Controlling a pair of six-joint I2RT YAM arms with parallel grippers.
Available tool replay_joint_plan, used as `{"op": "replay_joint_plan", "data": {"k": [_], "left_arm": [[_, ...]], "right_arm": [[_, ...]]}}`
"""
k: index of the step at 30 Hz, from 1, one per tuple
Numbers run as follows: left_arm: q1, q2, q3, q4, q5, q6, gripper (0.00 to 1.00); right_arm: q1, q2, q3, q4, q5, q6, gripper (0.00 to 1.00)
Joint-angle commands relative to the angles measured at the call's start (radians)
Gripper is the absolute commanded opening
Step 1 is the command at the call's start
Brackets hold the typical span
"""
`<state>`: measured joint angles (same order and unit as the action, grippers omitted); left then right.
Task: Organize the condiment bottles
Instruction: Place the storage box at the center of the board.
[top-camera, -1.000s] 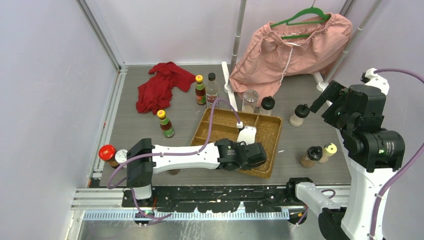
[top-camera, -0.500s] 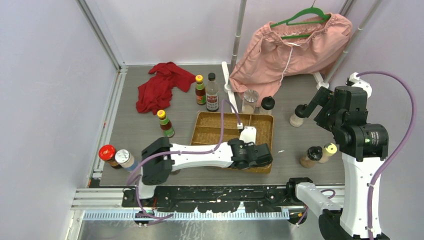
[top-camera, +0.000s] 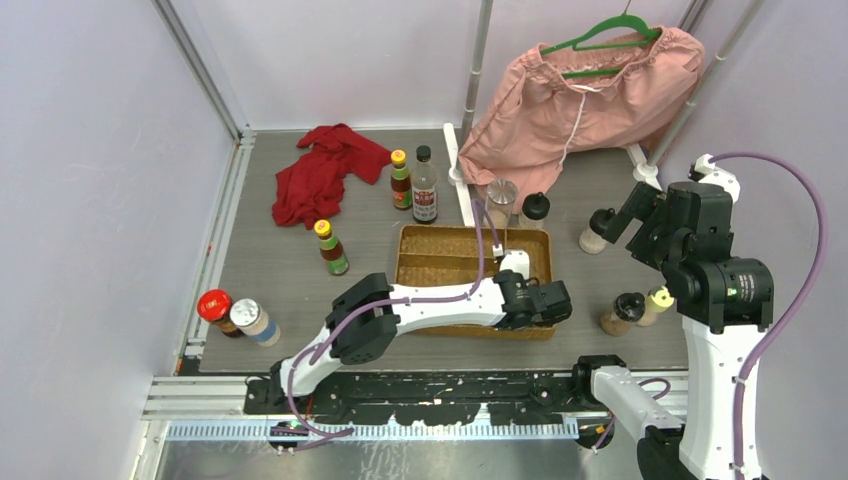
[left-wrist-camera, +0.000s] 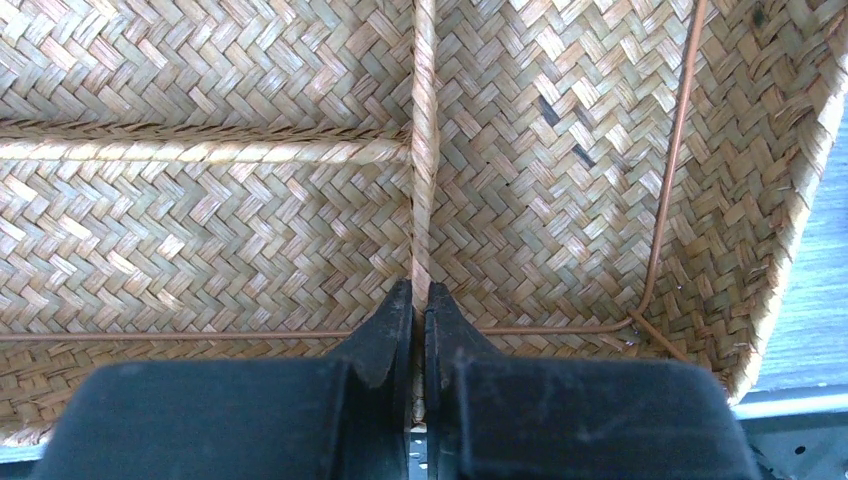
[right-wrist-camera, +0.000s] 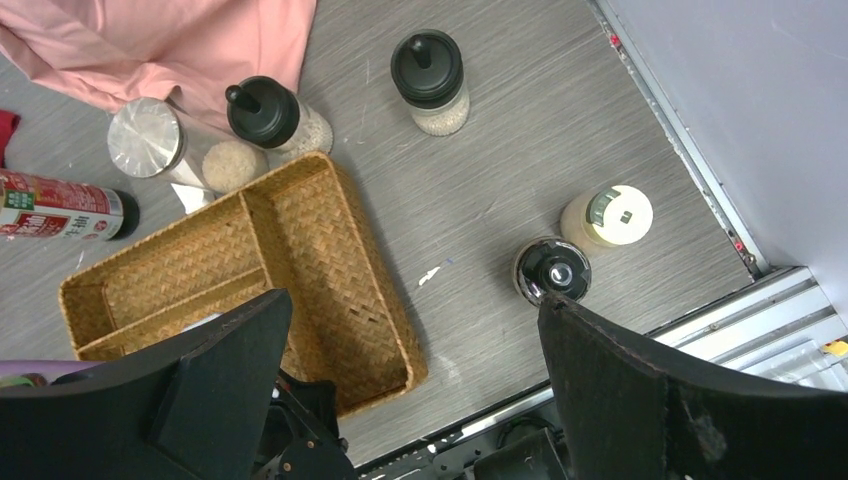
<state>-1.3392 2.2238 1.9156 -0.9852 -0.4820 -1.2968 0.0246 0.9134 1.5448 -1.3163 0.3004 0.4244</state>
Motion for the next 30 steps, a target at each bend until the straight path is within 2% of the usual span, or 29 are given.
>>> {"op": "replay_joint_plan", "data": {"k": [1,8,16,19,24,30], "left_arm": [[0.012,-0.025,0.018,-0.093,-0.054,-0.112,0.00],[0.026,-0.067,-0.083,-0.061,-0.049,-0.143,0.00],[0.045,-0.019,-0.026,-0.075,0.040,-0.072,0.01],[0.046,-0.016,-0.020,-0.042,0.072,-0.022,0.09],[0.046,-0.024,-0.028,0.005,0.101,0.064,0.33],[0.042,-0.074,-0.075,0.083,0.118,0.182,0.39]], "right_arm": [[0.005,-0.008,-0.016,0.042,-0.014,-0.012,1.00],[0.004,-0.004,-0.020,0.046,-0.022,-0.010,1.00],[0.004,-0.003,-0.024,0.048,-0.023,-0.010,1.00],[0.004,-0.004,-0.027,0.048,-0.023,-0.010,1.00],[0.004,0.002,-0.035,0.051,-0.037,-0.010,1.00],[0.005,-0.001,-0.059,0.059,-0.048,-0.009,1.00]]}}
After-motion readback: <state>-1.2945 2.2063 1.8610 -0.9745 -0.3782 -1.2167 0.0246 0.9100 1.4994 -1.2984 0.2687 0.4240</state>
